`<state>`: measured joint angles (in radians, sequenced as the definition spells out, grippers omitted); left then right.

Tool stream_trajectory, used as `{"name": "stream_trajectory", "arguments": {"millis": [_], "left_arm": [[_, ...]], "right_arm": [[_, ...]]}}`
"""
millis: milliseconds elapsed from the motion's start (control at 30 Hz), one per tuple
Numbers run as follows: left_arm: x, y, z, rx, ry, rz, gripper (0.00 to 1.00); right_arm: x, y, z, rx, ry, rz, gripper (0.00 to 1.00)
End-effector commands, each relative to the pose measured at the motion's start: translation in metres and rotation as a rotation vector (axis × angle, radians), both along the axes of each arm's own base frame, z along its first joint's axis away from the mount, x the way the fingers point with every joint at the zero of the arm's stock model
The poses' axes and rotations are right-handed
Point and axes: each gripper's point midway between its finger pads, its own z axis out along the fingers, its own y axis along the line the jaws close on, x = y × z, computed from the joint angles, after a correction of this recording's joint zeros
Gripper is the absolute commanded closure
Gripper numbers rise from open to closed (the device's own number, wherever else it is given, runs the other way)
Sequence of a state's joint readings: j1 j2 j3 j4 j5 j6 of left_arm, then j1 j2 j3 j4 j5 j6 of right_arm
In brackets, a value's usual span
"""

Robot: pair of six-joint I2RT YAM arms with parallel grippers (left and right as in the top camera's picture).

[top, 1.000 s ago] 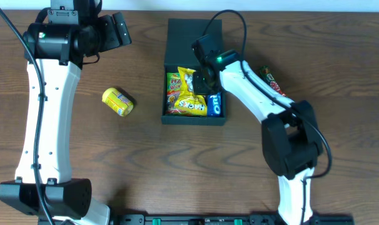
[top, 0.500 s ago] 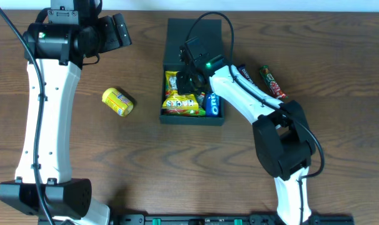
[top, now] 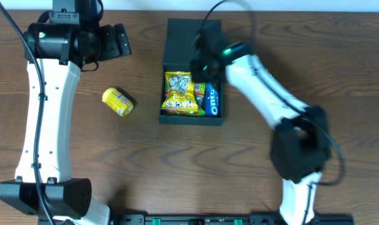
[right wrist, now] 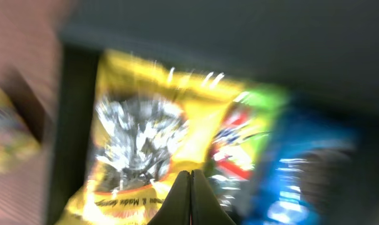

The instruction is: Pack container

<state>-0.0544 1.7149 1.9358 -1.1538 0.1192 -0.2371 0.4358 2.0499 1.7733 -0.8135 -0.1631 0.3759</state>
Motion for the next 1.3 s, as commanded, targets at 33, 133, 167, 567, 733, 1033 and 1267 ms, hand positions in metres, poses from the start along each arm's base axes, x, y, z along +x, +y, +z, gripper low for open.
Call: {"name": "stream_trajectory", "arguments": {"millis": [33,133,167,567,733,1033,1267], "left_arm": [[-0.016,0.034,-0.05,0.014,0.165,0.285,0.05],[-0.033,0.046,-0.084,-0.058,0.269,0.52,0.05],[-0.038,0.049,-0.095,-0.074,0.294,0.576,0.05],[-0.038,0.039,-0.213,-0.195,0.296,0.625,0.05],[-0.039,0.04,-0.228,-0.208,0.278,0.663,0.05],[-0.035,0.029,-0.267,-0.249,0.352,0.643,0.05],[-0.03,0.03,-0.269,-0.247,0.337,0.64,0.11]], "right_arm": [[0.023,-0.071,0.106,0.018,-0.226,-0.141,0.65],[0.021,-0.109,0.117,0.009,-0.218,-0.215,0.21],[0.02,-0.118,0.117,0.006,-0.206,-0.238,0.16],[0.015,-0.164,0.104,-0.036,-0.136,-0.329,0.05],[0.015,-0.166,0.104,-0.049,-0.139,-0.336,0.05],[0.012,-0.167,0.102,-0.053,-0.125,-0.336,0.05],[0.009,-0.167,0.1,-0.057,-0.113,-0.335,0.05]]}}
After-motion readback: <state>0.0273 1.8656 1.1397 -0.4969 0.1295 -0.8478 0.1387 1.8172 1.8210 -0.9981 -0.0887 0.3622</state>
